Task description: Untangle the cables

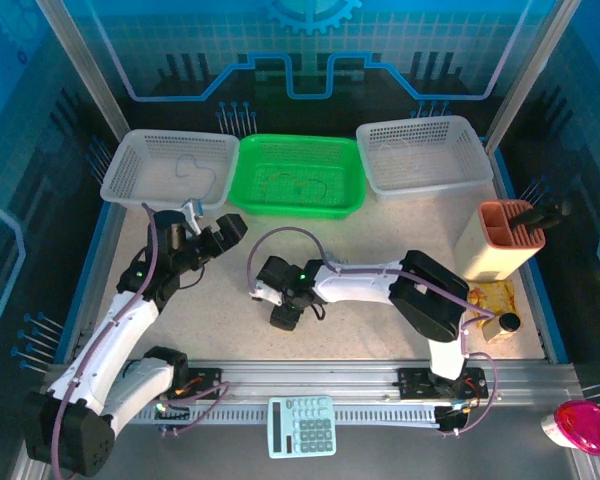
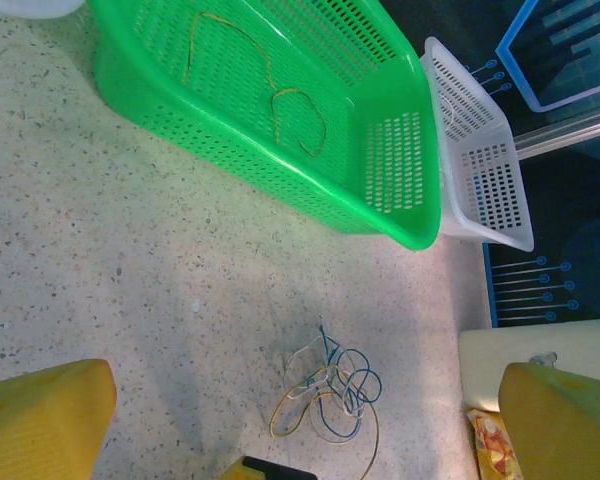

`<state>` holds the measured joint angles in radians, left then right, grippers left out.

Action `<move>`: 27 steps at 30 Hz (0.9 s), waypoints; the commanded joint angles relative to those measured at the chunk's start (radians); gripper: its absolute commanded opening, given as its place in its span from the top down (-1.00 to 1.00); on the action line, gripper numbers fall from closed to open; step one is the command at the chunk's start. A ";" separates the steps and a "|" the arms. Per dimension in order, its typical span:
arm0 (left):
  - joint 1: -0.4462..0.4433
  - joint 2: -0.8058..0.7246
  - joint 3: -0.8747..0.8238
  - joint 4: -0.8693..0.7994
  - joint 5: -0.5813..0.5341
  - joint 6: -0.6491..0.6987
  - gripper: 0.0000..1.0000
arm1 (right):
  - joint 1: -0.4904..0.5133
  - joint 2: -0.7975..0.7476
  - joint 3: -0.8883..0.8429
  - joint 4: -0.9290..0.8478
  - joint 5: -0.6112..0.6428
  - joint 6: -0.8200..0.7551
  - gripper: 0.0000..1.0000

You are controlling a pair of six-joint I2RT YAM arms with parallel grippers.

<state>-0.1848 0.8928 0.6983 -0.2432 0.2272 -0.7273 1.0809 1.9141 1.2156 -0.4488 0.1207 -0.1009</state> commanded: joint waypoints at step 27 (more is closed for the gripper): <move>-0.013 -0.033 -0.055 0.209 0.235 0.043 -0.98 | -0.268 -0.571 0.101 0.087 -0.104 0.286 1.00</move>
<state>-0.1825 0.8772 0.6830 -0.1574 0.3424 -0.7044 0.8471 1.4021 1.2827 -0.3943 0.0410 0.0761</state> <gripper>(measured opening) 0.991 0.063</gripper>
